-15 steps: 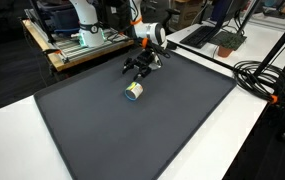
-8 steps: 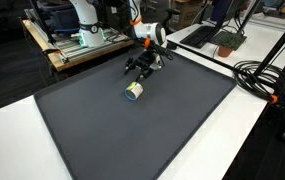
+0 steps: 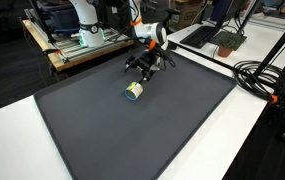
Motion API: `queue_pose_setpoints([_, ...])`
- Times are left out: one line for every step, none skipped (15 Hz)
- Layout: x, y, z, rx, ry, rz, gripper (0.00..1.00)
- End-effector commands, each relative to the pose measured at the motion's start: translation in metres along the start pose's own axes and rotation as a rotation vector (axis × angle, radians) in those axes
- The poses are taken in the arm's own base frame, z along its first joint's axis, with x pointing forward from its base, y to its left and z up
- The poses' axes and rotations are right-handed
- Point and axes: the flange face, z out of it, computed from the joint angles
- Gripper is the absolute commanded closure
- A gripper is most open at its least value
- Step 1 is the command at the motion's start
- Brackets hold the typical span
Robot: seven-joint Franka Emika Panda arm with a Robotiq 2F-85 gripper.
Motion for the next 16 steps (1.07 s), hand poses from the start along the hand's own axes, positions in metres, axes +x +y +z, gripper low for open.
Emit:
queue_pose_setpoints([0.018,0.001,0.015,0.001,0.007,-0.117,0.10])
queue_pose_setpoints([0.018,0.001,0.017,0.003,0.010,-0.137,0.13])
queue_pose_setpoints([0.018,0.001,0.019,0.009,0.008,-0.153,0.16])
queue_pose_setpoints([0.017,0.001,0.021,0.013,0.011,-0.168,0.19])
queue_pose_setpoints([0.017,0.002,0.023,0.017,0.012,-0.181,0.29])
queue_pose_setpoints([0.016,0.002,0.025,0.016,0.016,-0.195,0.34])
queue_pose_setpoints([0.016,0.003,0.027,0.013,0.018,-0.211,0.46])
queue_pose_setpoints([0.017,0.004,0.028,0.005,0.025,-0.225,0.53])
queue_pose_setpoints([0.017,0.005,0.029,-0.002,0.032,-0.237,0.60])
queue_pose_setpoints([0.017,0.006,0.029,-0.011,0.040,-0.248,0.68])
queue_pose_setpoints([0.017,0.006,0.029,-0.022,0.048,-0.260,0.74])
queue_pose_setpoints([0.018,0.007,0.029,-0.034,0.057,-0.270,0.81])
queue_pose_setpoints([0.018,0.008,0.030,-0.044,0.063,-0.279,0.89])
queue_pose_setpoints([0.018,0.008,0.030,-0.064,0.070,-0.289,0.95])
queue_pose_setpoints([0.019,0.008,0.030,-0.077,0.078,-0.297,0.99])
queue_pose_setpoints([0.019,0.009,0.031,-0.092,0.088,-0.303,1.00])
